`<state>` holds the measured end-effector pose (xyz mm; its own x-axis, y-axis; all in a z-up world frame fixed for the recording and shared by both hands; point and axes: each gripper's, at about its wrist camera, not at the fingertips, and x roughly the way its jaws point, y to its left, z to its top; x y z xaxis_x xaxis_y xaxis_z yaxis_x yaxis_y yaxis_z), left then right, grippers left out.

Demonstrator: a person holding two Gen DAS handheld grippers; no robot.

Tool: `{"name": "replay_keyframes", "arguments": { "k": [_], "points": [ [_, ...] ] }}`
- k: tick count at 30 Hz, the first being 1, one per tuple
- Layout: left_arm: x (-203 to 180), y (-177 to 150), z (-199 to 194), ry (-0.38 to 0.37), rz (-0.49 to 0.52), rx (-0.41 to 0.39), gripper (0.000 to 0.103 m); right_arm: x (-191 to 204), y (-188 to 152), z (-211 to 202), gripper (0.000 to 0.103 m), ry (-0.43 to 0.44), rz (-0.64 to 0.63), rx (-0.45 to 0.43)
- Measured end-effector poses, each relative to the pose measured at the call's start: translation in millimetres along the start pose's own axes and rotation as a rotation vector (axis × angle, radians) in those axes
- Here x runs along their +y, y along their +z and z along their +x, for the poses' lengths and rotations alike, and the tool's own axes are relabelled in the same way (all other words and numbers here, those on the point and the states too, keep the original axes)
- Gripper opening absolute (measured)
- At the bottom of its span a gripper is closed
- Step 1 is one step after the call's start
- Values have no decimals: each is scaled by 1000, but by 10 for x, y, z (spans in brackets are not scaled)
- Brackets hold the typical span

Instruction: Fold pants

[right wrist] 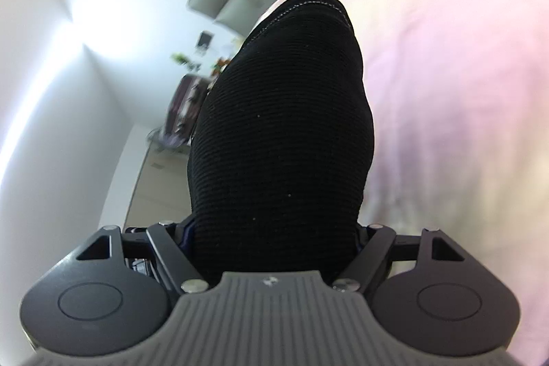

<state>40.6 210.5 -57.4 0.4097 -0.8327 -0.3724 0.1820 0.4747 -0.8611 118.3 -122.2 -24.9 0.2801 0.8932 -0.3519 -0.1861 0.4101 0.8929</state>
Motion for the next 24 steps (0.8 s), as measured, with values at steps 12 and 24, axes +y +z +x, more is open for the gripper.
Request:
{"name": "replay_keyframes", "arguments": {
  "k": [12, 24],
  "points": [
    [-62, 155, 988, 164, -25, 184, 82, -1237, -30, -586, 73, -22, 225, -71],
    [67, 52, 1130, 135, -48, 199, 96, -1532, 163, -433, 76, 35, 233, -44]
  ]
}}
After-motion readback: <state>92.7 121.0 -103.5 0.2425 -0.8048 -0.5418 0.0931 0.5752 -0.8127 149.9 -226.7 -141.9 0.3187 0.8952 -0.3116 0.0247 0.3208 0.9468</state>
